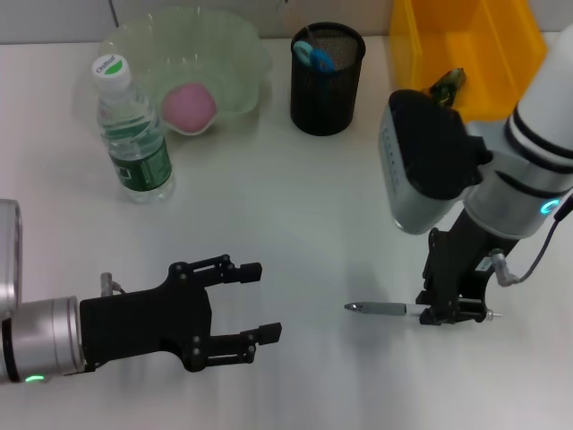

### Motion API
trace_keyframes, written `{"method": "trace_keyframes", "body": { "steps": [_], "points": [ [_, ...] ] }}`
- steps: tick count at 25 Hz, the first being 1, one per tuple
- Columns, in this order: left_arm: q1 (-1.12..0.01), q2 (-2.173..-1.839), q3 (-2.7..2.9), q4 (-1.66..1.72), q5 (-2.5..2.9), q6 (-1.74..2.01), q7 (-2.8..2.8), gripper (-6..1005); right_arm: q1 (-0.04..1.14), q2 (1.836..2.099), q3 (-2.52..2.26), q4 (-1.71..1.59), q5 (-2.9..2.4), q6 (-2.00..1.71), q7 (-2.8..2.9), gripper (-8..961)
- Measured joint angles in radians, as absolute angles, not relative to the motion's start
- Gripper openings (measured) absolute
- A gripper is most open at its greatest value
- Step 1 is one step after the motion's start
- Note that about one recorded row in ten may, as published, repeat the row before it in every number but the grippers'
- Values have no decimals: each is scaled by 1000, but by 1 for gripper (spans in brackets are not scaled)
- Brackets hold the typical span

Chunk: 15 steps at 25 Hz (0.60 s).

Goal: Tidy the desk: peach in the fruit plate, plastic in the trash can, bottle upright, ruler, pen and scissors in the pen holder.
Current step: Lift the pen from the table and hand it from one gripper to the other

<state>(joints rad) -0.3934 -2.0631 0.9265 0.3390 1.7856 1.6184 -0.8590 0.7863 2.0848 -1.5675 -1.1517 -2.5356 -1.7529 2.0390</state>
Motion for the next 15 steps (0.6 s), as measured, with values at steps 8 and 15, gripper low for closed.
{"method": "trace_keyframes", "body": {
  "steps": [8,15],
  "points": [
    [-442,-2067,939,335,1793,1608,-942,769,779,2084,-1542,-1173,-2533,-1779,1930,126],
    [-461,-2068,965,330,1795,1595,-995,768,788,2083,-1520,-1185,-2506,-1787,1886,126]
  ]
}}
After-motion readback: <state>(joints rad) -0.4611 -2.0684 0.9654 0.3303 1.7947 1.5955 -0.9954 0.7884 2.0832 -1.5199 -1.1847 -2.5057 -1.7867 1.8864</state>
